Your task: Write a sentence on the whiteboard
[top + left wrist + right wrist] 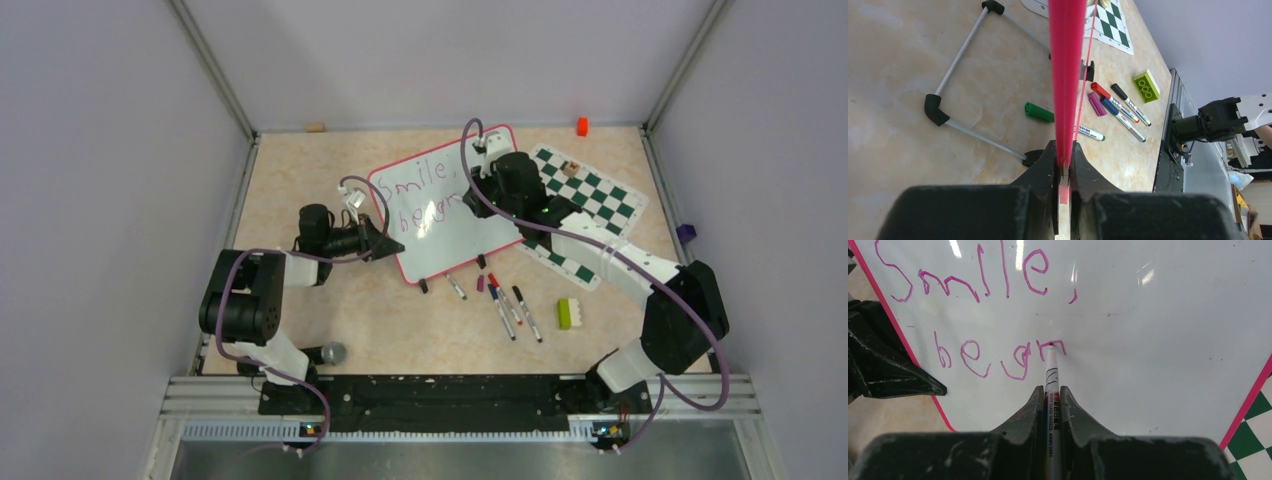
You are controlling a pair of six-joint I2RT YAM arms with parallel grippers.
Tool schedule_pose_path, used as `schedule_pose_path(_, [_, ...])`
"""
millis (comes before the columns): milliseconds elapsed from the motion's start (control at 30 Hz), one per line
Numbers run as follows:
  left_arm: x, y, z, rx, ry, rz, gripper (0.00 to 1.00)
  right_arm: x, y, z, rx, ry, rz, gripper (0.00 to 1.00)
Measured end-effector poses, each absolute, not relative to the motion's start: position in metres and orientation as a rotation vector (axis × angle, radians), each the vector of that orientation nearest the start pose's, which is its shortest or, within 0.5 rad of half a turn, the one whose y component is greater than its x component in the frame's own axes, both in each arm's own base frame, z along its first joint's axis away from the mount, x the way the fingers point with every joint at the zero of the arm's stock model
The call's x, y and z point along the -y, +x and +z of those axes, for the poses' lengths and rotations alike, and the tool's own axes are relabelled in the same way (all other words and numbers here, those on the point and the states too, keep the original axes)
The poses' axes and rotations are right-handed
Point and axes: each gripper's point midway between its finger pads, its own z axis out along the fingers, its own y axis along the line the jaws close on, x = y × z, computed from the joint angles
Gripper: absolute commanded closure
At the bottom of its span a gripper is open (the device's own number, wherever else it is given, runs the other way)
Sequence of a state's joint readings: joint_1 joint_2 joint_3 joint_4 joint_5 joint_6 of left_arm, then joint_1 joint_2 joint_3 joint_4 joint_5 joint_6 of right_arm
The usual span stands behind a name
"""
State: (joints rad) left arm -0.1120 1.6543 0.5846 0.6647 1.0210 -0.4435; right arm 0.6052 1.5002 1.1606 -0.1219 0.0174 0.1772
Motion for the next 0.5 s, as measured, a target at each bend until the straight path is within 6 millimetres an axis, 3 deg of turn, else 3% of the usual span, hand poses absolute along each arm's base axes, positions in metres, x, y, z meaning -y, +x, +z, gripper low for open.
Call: schedule_pose_path(500, [0.1955, 0.316, 0.0967, -1.976, 0.376, -1.357, 1.0, -0.2603, 0.3681, 0.1953, -2.06, -0.44, 0.459, 1.0])
